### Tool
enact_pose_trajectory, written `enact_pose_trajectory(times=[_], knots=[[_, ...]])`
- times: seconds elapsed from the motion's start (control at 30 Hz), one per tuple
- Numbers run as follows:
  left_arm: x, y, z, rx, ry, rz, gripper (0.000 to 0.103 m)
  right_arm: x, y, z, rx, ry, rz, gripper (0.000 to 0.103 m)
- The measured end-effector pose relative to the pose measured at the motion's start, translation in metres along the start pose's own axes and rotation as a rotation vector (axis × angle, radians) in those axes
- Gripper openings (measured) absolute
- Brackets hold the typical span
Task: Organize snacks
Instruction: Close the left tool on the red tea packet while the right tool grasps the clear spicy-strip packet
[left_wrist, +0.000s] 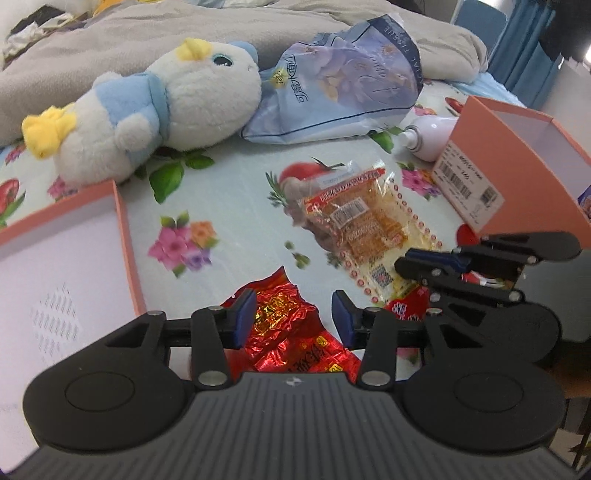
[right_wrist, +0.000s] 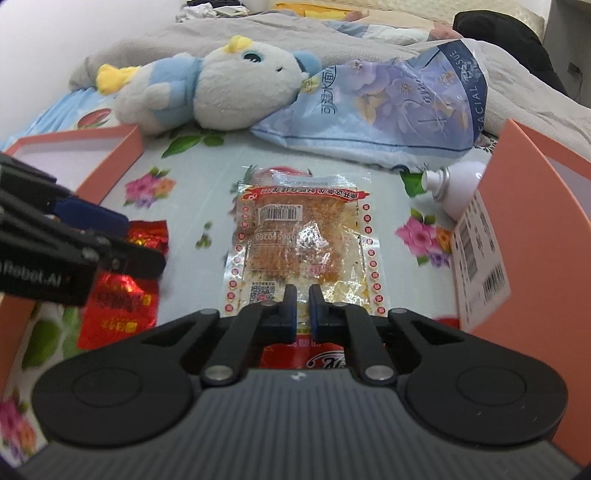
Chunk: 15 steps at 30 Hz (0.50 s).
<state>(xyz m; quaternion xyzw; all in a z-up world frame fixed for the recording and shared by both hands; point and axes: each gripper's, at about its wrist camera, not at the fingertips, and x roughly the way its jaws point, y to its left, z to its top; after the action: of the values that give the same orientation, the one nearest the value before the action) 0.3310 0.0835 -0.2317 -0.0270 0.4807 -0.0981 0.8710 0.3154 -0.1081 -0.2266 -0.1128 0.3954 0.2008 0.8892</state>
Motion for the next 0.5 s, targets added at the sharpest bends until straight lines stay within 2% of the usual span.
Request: enact_pose_trajectory(times=[0.17,0.37,0.5], knots=[[-0.013,-0.008,-0.012,-0.046,-0.026,-0.02,0.051,-0.018,0.001,-0.017,-0.019,0.027,0.0,0.01],[-0.031,-0.015,-0.027,-0.108,-0.066,0.014,0.053,-0.039,0.004,-0.037,-0.028,0.051,0.01,0.01],[-0.04,-0.015,-0.033,-0.202,-0.101,0.036,0.069,-0.048,0.005,-0.043,-0.032,0.044,0.013,0.011]])
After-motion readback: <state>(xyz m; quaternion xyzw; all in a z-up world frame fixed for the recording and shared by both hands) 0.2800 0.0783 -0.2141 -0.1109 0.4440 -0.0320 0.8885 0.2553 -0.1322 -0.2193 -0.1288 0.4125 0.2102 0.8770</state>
